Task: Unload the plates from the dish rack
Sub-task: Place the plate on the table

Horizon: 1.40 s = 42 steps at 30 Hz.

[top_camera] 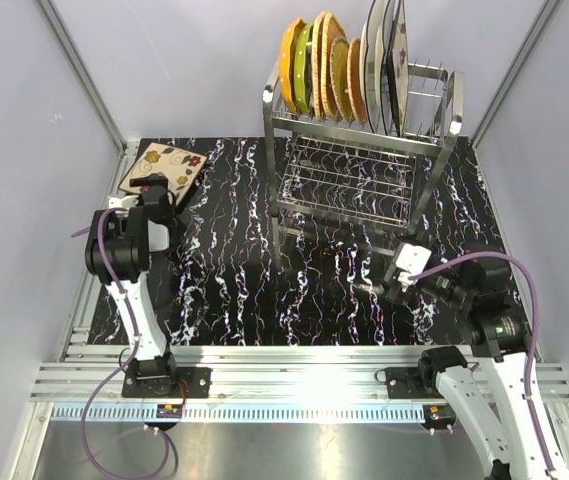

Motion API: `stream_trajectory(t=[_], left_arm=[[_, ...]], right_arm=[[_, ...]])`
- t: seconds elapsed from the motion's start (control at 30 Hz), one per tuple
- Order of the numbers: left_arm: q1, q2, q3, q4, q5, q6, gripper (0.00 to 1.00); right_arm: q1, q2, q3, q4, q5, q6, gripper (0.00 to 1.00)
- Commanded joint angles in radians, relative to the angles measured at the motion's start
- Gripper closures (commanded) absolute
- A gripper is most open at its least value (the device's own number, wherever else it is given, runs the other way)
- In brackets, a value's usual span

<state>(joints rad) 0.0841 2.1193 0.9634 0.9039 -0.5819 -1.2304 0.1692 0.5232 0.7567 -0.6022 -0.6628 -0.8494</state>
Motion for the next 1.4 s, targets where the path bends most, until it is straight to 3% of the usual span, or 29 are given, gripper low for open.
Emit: stream_trajectory(t=[0.0, 0.27, 0.5, 0.7, 1.0, 1.2, 1.37], left_arm=[[0.031, -0.091, -0.057, -0.049, 0.065, 0.054, 0.01], [0.080, -0.264, -0.210, -0.057, 0.253, 0.137, 0.01], [0.097, -0.493, -0.301, -0.117, 0.444, 0.325, 0.01], [0.098, -0.741, -0.243, -0.405, 0.691, 0.583, 0.01], [0.100, -1.119, -0.206, -0.885, 0.777, 0.857, 0.01], [0.101, -1.320, -0.192, -1.109, 0.734, 0.934, 0.01], [0.101, -1.440, -0.189, -1.234, 0.714, 0.970, 0.01]], right_arm=[[0.004, 0.000, 0.078, -0.034, 0.002, 0.041, 0.00], [0.003, 0.060, 0.170, -0.016, -0.027, 0.176, 0.00], [0.003, 0.253, 0.400, 0.004, -0.014, 0.496, 0.00], [0.003, 0.478, 0.659, 0.035, 0.139, 0.751, 0.00], [0.004, 0.707, 1.041, 0.033, 0.296, 0.938, 0.00], [0.003, 0.820, 1.193, 0.021, 0.407, 0.900, 0.00], [0.003, 0.873, 1.221, 0.047, 0.450, 0.821, 0.05]])
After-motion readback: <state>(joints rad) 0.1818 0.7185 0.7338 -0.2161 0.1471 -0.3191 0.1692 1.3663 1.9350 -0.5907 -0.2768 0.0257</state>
